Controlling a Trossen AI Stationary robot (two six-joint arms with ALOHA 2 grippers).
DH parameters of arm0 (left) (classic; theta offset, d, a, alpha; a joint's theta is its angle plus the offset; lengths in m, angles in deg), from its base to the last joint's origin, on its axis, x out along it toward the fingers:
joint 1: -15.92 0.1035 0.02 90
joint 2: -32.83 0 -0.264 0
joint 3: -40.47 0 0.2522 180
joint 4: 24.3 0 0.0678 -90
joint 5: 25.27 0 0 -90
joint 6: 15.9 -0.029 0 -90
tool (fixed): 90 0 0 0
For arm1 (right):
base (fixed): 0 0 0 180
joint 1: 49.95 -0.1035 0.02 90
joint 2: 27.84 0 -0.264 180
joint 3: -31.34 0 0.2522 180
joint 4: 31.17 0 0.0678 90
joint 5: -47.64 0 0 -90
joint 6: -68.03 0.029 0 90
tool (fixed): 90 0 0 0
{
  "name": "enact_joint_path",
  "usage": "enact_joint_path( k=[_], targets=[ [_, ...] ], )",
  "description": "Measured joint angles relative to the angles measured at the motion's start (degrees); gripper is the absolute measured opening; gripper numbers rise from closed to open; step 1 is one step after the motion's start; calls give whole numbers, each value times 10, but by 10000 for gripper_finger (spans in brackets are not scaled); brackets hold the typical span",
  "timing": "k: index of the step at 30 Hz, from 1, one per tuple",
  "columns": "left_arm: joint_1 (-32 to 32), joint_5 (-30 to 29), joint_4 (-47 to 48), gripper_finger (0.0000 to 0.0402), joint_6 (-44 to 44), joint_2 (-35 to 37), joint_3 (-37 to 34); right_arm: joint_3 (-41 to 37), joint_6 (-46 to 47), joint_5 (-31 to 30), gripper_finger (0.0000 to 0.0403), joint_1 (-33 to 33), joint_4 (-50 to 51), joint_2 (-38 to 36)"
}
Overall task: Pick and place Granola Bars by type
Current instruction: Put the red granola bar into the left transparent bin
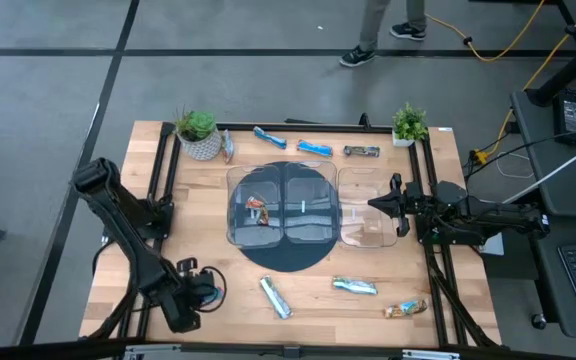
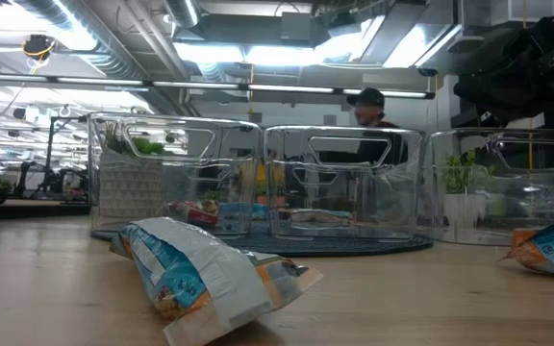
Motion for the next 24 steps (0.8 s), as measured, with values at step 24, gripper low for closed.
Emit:
enact_joint_path(
  k=[24],
  targets=[
    [40,-80,1,5,-103,134,0,0,0,0,8,0,0,0]
  ],
)
